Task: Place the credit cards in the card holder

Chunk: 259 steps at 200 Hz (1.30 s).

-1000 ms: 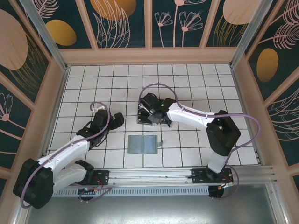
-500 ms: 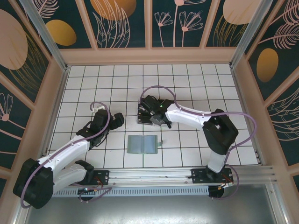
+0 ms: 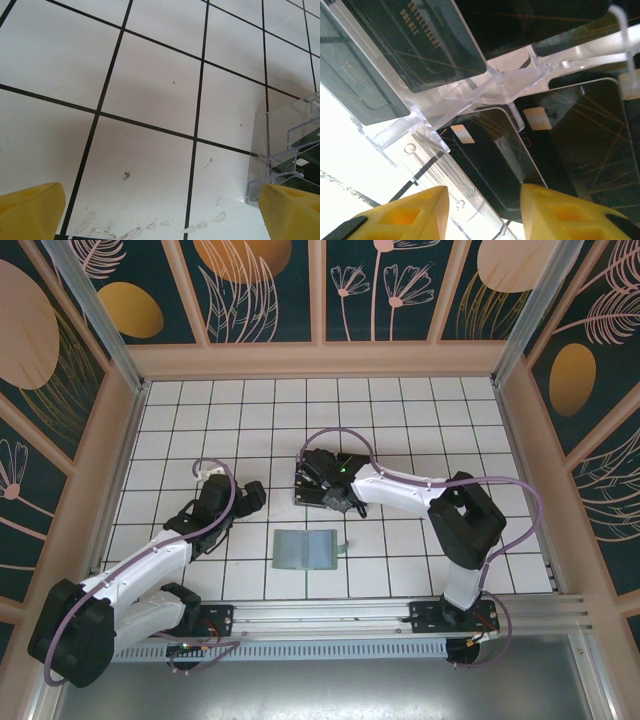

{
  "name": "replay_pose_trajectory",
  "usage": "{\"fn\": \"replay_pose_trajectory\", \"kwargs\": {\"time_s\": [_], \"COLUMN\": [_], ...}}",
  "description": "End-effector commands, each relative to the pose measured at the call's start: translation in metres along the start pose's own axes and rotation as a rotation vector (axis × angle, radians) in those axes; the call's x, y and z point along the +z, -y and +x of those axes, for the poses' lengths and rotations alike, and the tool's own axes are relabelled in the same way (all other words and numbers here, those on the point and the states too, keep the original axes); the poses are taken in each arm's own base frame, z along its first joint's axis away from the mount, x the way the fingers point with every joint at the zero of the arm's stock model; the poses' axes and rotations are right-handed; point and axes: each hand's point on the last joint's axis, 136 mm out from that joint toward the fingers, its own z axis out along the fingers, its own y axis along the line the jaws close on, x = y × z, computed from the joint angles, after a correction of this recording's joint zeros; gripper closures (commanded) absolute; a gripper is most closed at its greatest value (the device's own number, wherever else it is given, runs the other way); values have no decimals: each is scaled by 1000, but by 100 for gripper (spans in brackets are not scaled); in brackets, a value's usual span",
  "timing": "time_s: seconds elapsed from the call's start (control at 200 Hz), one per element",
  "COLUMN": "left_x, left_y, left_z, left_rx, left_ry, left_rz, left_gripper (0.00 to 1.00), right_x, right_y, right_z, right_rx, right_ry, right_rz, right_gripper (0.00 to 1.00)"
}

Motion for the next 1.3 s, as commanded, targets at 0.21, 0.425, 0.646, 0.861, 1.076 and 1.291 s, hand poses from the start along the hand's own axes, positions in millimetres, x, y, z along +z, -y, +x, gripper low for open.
{"fn": "replay_pose_trajectory", "kwargs": {"time_s": [0.21, 0.425, 0.646, 0.861, 1.076, 1.291], "left_x": [0, 0, 0, -1, -1, -1], "left_y": [4, 5, 5, 7, 7, 9], "left_z": [-7, -8, -8, -10, -9, -10], "left_rx": [-15, -16, -17, -14, -12, -10], "left_ry": [18, 20, 21, 22, 18, 17], "left_rz": [15, 17, 20, 22, 27, 32], "left_gripper": [1, 1, 1, 1, 1, 1], "right_x": [13, 12, 10, 6, -4, -10], "right_y": [-14, -17, -14, -7, 0, 4], "right_z": [17, 16, 14, 9, 1, -4], "right_rx": [-26, -33, -41, -66, -72, -75], "right_ry": [-67, -66, -65, -55, -29, -20], "right_rz": [-10, -18, -1, 22, 38, 50], "right_gripper": [62, 70, 79, 86, 93, 100]}}
